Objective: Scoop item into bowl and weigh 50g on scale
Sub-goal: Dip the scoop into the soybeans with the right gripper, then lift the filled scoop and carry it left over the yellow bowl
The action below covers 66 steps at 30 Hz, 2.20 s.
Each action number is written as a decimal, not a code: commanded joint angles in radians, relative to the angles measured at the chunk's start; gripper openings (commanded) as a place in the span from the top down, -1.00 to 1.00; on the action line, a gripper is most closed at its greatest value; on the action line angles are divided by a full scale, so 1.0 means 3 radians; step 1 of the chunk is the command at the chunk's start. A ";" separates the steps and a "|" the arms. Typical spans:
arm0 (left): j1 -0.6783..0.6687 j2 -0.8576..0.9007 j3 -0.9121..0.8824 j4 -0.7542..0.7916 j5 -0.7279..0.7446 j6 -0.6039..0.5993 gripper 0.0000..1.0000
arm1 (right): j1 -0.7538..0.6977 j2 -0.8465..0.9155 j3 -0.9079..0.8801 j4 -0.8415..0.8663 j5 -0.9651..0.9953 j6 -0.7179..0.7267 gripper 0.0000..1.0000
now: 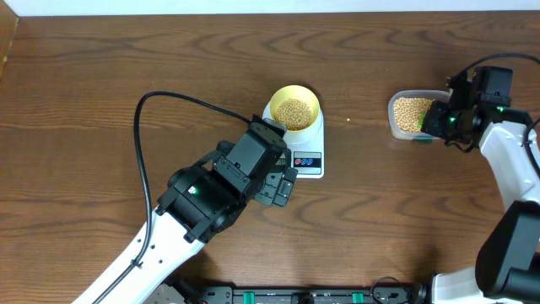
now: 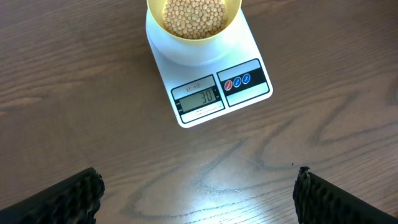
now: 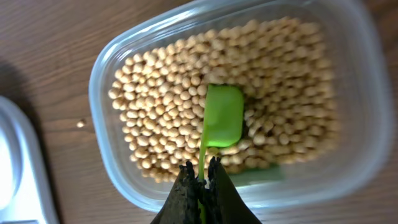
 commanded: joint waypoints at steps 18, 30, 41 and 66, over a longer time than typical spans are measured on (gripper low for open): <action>0.0010 0.0006 0.0038 -0.0010 -0.0034 0.0043 -1.00 | -0.0446 0.0132 -0.0034 0.0006 -0.1071 0.0010 0.98; 0.0010 0.0006 0.0038 -0.0010 -0.0034 0.0045 -1.00 | -0.0900 0.0132 -0.0034 -0.0004 -0.1672 -0.0094 0.98; 0.0010 0.0006 0.0038 -0.0010 -0.0034 0.0045 -1.00 | -0.1064 0.0132 -0.0034 0.0023 -0.2281 -0.0092 0.98; 0.0010 0.0006 0.0038 -0.0010 -0.0034 0.0043 -1.00 | -0.1247 0.0132 -0.0034 0.0412 -0.3759 0.0221 0.97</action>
